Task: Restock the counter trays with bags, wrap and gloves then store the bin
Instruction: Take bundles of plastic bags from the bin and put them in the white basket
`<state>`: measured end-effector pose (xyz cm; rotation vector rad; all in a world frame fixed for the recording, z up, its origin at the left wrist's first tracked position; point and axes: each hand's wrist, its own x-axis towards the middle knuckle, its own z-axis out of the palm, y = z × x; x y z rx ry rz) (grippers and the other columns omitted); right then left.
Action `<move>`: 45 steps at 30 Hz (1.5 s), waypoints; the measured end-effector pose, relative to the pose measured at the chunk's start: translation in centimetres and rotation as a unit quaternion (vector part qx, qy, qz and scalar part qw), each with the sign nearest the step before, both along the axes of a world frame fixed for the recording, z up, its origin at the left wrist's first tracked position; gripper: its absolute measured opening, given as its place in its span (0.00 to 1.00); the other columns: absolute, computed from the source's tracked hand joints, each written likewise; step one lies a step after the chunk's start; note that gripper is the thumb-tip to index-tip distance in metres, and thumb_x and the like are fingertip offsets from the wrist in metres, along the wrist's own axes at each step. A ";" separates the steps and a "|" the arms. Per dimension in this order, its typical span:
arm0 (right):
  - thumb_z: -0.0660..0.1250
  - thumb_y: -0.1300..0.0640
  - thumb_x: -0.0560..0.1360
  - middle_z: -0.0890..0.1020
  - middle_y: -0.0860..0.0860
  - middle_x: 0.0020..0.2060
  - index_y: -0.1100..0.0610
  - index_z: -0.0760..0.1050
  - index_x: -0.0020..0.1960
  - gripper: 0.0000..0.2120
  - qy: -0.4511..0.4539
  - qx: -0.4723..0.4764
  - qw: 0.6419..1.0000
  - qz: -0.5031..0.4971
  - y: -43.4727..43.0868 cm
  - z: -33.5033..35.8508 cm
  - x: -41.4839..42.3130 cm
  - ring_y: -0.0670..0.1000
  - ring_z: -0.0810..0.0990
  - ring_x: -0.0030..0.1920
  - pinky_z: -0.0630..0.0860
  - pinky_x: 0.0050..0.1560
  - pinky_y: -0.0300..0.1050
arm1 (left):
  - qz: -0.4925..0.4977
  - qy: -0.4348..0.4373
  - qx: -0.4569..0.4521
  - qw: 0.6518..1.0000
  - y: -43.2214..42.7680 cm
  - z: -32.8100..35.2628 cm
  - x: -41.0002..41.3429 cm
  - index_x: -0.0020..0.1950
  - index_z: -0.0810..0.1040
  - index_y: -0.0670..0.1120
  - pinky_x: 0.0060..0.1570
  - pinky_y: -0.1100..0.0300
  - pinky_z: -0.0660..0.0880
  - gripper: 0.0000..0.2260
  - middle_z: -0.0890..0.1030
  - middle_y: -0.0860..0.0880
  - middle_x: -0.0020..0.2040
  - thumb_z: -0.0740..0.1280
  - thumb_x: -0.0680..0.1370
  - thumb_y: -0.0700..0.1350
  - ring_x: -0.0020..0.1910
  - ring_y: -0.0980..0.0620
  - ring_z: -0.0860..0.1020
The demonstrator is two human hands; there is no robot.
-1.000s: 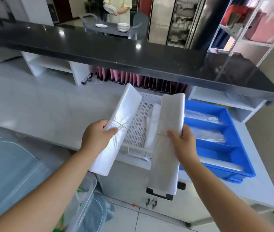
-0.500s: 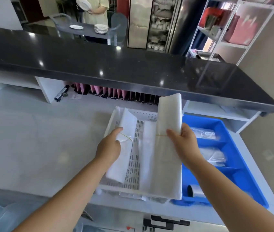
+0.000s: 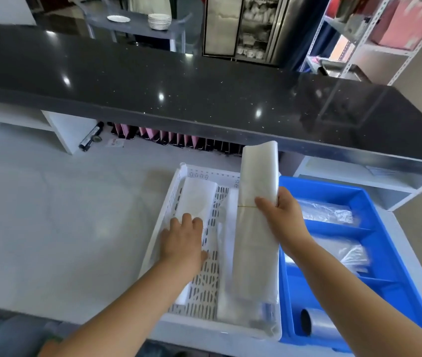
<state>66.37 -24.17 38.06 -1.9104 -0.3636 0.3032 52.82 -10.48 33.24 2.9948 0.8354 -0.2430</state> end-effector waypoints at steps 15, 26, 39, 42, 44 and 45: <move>0.67 0.55 0.73 0.81 0.48 0.40 0.50 0.74 0.45 0.03 0.061 0.060 0.989 0.120 0.0 -0.2 2.2 0.48 0.82 0.38 0.77 0.34 0.41 | 0.240 -0.166 -0.229 0.929 1.3 3.4 -1.3 0.55 0.67 0.45 0.37 0.55 0.67 0.10 0.78 0.41 0.52 0.57 0.74 0.40 0.46 0.40 0.77; 0.67 0.55 0.73 0.82 0.49 0.42 0.47 0.74 0.46 0.04 0.078 0.054 0.983 0.159 1.2 -0.5 1.6 0.46 0.83 0.38 0.77 0.32 0.38 | 0.007 -0.024 -0.083 0.996 -1.9 -0.9 -3.2 0.76 0.47 0.52 0.73 0.47 0.45 0.38 0.43 0.47 0.78 0.64 0.72 0.59 0.76 0.48 0.43; 0.67 0.59 0.73 0.81 0.60 0.45 0.60 0.73 0.48 0.07 0.166 0.064 0.979 0.097 4.3 -1.5 -1.7 0.58 0.82 0.43 0.81 0.42 0.52 | 0.114 -0.239 -0.347 0.900 -0.4 1.5 -4.5 0.61 0.75 0.56 0.61 0.59 0.70 0.12 0.77 0.54 0.62 0.57 0.80 0.48 0.62 0.53 0.74; 0.67 0.58 0.73 0.80 0.59 0.42 0.58 0.72 0.43 0.05 0.190 0.056 0.978 0.065 5.7 -2.8 -3.6 0.57 0.80 0.41 0.80 0.41 0.51 | 0.211 -0.320 -0.541 0.748 -0.6 2.2 -4.1 0.50 0.74 0.57 0.46 0.64 0.74 0.06 0.79 0.55 0.46 0.65 0.77 0.46 0.45 0.54 0.78; 0.67 0.57 0.74 0.81 0.57 0.41 0.60 0.73 0.45 0.07 0.207 0.056 0.975 0.060 6.2 -3.3 -4.3 0.54 0.80 0.39 0.79 0.39 0.47 | 0.222 -0.304 -0.542 0.751 -0.4 2.0 -4.1 0.54 0.72 0.52 0.42 0.62 0.74 0.13 0.79 0.52 0.46 0.69 0.72 0.41 0.41 0.55 0.78; 0.67 0.55 0.74 0.80 0.56 0.40 0.62 0.73 0.46 0.09 0.204 0.041 0.976 0.068 6.2 -3.5 -4.4 0.54 0.80 0.39 0.79 0.39 0.47 | 0.231 -0.310 -0.535 0.751 -0.2 1.9 -4.1 0.54 0.72 0.50 0.42 0.59 0.75 0.15 0.79 0.50 0.46 0.70 0.70 0.39 0.40 0.54 0.79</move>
